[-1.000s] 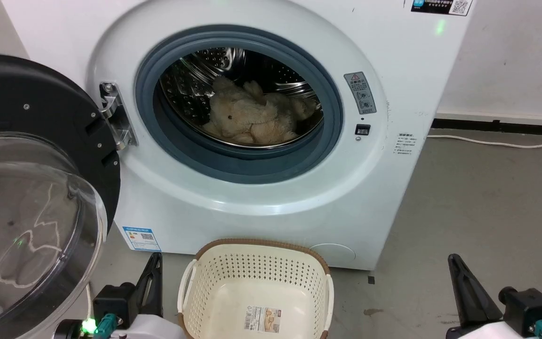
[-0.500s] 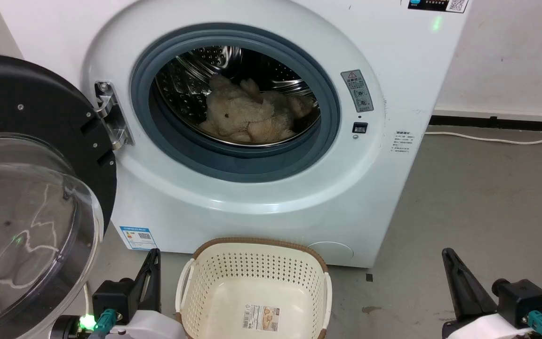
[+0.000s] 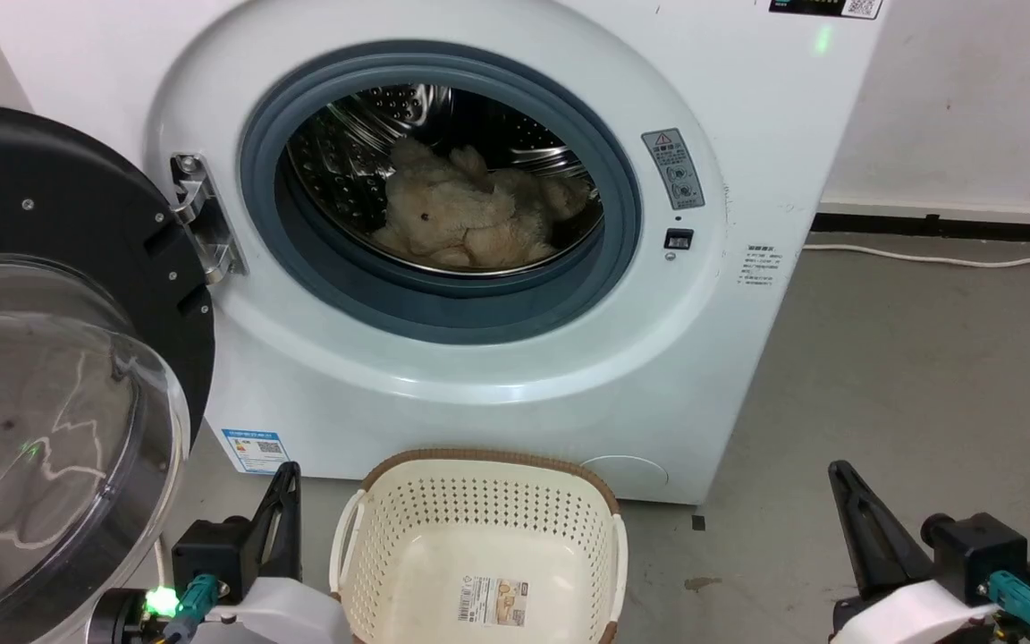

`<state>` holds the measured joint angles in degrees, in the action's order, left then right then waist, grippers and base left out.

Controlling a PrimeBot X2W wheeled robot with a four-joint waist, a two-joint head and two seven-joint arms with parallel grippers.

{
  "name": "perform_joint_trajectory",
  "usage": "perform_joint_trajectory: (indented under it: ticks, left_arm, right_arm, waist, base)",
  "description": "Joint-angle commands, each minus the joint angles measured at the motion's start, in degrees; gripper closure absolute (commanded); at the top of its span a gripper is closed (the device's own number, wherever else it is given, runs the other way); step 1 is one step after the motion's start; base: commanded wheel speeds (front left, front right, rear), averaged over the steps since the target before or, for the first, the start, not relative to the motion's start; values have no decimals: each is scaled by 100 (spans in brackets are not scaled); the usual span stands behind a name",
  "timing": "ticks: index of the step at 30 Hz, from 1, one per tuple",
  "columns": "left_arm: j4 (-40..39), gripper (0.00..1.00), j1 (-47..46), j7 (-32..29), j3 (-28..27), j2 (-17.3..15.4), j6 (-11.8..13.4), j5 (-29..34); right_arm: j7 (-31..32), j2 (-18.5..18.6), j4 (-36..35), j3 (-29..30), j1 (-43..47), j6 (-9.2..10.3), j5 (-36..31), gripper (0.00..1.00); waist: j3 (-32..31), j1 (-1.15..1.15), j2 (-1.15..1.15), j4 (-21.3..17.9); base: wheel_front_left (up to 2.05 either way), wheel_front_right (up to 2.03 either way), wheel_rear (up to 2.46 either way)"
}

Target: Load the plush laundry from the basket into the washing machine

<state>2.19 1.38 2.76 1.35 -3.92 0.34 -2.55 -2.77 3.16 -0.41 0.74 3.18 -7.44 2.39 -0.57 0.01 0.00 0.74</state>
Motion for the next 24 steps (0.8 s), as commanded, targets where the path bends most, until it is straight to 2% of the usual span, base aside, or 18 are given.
perform_joint_trajectory:
  ticks: [1,24]
  left_arm:
    - [-52,100,-74,-31,-22,36,-11,62]
    - [-219,100,-138,-276,-135,104,-34,255]
  right_arm:
    - [31,-23,18,-15,-109,-4,-54,100]
    - [277,-28,41,-74,-318,-5,-239,100]
  waist:
    - [4,0,0,-5]
    - [57,-1,0,-74]
  base:
    - [0,0,0]
    - [0,0,0]
